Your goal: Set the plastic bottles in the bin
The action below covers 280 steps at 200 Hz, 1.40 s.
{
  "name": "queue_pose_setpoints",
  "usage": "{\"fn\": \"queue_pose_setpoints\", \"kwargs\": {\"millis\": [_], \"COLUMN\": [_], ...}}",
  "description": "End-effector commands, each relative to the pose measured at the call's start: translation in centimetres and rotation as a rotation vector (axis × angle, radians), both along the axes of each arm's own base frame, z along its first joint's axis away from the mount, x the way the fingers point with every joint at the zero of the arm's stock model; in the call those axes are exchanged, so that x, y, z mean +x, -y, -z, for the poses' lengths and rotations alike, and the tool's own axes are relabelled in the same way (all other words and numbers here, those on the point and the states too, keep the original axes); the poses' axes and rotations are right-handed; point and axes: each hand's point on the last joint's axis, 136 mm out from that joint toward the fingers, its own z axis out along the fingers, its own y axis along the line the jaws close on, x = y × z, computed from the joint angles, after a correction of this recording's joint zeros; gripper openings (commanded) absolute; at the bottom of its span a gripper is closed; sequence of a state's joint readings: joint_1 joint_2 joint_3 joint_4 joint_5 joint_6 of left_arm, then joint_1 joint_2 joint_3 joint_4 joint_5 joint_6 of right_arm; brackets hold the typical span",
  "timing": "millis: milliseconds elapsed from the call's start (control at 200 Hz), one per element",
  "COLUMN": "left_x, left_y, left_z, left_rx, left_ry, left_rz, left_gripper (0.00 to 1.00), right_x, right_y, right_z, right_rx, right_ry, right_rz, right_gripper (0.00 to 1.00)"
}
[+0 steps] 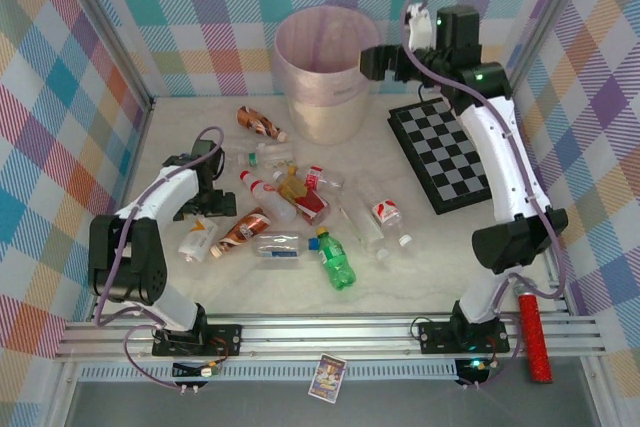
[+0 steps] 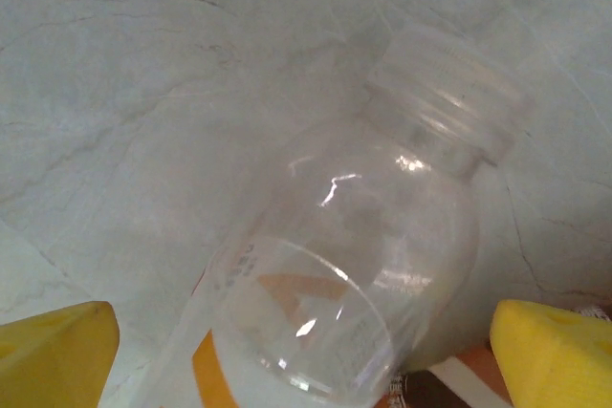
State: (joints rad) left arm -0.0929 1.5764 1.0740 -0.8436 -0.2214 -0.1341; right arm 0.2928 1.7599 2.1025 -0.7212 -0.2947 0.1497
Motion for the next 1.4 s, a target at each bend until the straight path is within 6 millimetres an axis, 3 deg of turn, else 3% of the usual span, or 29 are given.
{"fn": "queue_pose_setpoints", "kwargs": {"millis": [0, 385, 655, 805, 1105, 1245, 1395], "left_x": [0.5, 2.2, 3.0, 3.3, 4.1, 4.9, 6.4], "left_y": [-0.1, -0.4, -0.4, -0.4, 0.4, 1.1, 3.3], "left_z": [1.3, 3.6, 3.0, 1.9, -3.4, -8.4, -14.6], "left_rx": [-0.009, 0.014, 0.015, 0.018, -0.041, -0.092, -0.218], "left_ry": [-0.009, -0.028, -0.014, 0.002, 0.128, 0.262, 0.455], "left_rz": [-0.025, -0.044, -0.049, -0.049, -0.051, -0.034, 0.033], "left_gripper": [0.98, 0.8, 0.64, 0.61, 0.55, 0.52, 0.5], "right_x": [-1.5, -6.5, -10.0, -11.8, -14.9, -15.9, -16.7], "right_y": [1.1, 5.7, 7.9, 8.4, 8.5, 7.8, 7.5], "right_z": [0.9, 7.8, 15.0, 18.6, 25.2, 27.9, 29.8], "right_rx": [0.001, -0.012, -0.062, -0.084, -0.105, -0.083, -0.09], "right_ry": [-0.025, -0.187, -0.378, -0.478, -0.678, -0.776, -0.83], "right_rz": [0.04, 0.165, 0.233, 0.254, 0.258, 0.24, 0.237], "right_gripper": [0.99, 0.99, 0.99, 0.99, 1.0, 0.99, 0.99]}}
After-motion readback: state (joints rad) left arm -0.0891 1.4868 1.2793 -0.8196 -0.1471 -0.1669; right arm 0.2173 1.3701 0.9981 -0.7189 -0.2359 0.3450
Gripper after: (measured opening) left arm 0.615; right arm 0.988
